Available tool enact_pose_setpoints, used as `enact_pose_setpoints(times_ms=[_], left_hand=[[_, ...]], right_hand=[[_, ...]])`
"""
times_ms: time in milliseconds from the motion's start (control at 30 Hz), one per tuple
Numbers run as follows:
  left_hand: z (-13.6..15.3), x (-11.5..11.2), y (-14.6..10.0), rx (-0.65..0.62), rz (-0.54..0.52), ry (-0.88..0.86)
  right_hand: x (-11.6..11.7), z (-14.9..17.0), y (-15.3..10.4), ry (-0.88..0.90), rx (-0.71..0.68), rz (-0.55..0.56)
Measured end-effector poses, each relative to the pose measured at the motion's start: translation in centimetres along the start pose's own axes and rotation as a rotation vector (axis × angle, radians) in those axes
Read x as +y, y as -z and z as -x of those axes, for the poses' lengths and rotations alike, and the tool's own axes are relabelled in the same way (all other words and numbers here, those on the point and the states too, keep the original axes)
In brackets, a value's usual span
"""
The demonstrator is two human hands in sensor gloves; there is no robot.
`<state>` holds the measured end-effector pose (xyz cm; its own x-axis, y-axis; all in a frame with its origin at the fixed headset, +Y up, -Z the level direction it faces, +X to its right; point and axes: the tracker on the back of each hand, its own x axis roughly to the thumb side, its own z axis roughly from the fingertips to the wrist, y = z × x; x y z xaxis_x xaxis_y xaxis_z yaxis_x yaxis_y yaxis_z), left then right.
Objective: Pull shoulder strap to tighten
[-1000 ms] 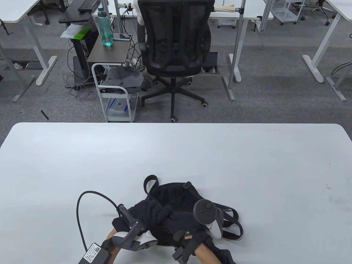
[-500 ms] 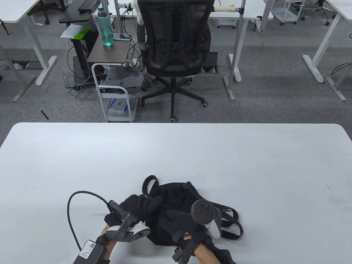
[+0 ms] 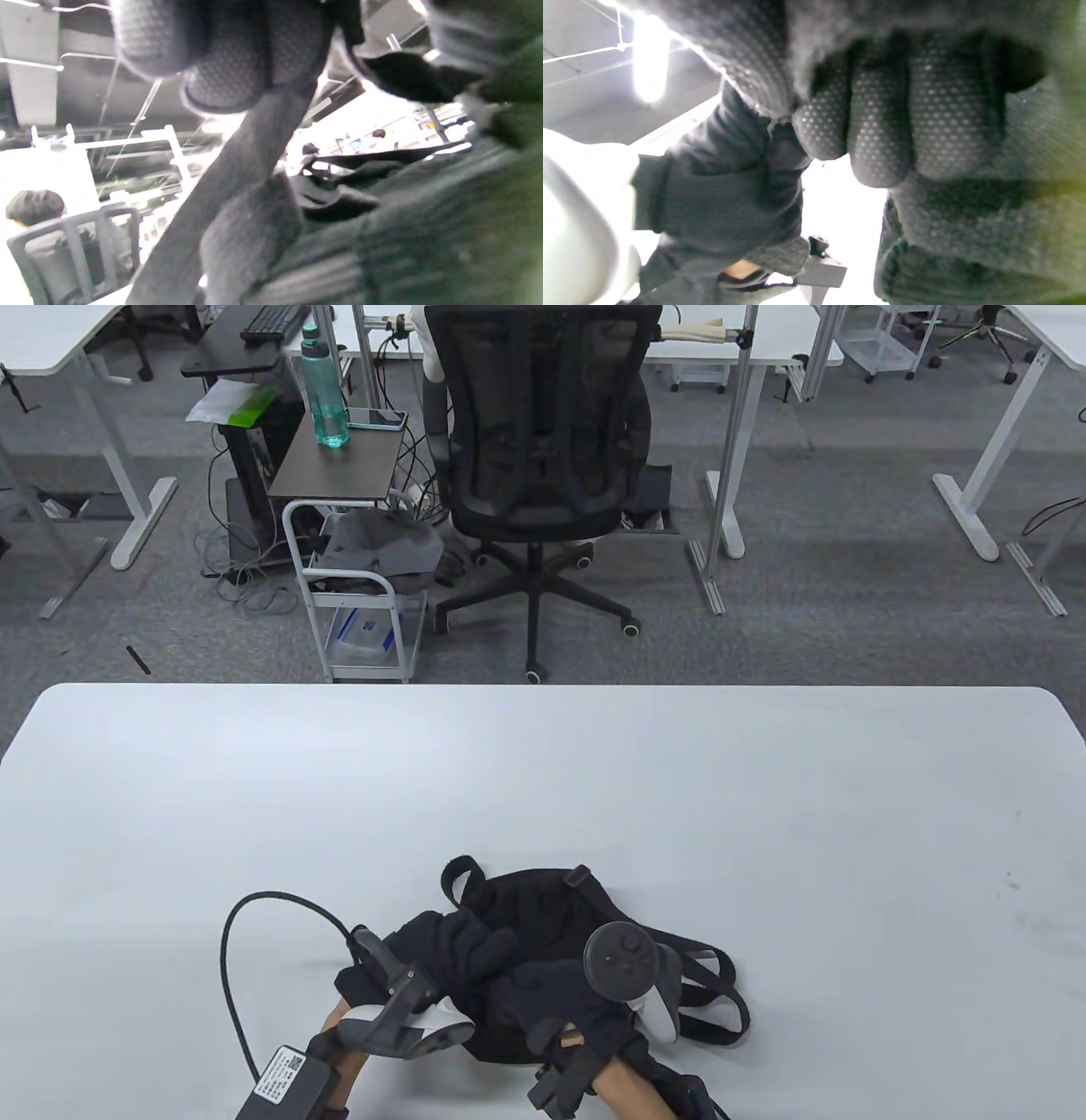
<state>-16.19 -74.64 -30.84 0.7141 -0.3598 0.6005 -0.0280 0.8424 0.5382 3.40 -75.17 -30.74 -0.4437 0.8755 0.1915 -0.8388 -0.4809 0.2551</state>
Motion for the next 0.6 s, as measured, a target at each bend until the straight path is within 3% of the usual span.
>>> enact_pose_setpoints(times_ms=[133, 233, 433, 600], left_hand=[[-0.1, 0.2, 0.1, 0.005, 0.011, 0.020], [-0.4, 0.8, 0.1, -0.008, -0.009, 0.026], [-2.5, 1.9, 0.5, -0.068, -0.057, -0.014], [-2.2, 0.9, 0.4, -0.074, -0.013, -0.017]], right_hand=[[-0.1, 0.5, 0.1, 0.022, 0.029, -0.020], [-0.5, 0.6, -0.2, 0.007, 0.034, 0.047], [-0.4, 0.8, -0.1, 0.046, 0.032, 0.037], [-0.1, 0.5, -0.1, 0.047, 0.042, 0.030]])
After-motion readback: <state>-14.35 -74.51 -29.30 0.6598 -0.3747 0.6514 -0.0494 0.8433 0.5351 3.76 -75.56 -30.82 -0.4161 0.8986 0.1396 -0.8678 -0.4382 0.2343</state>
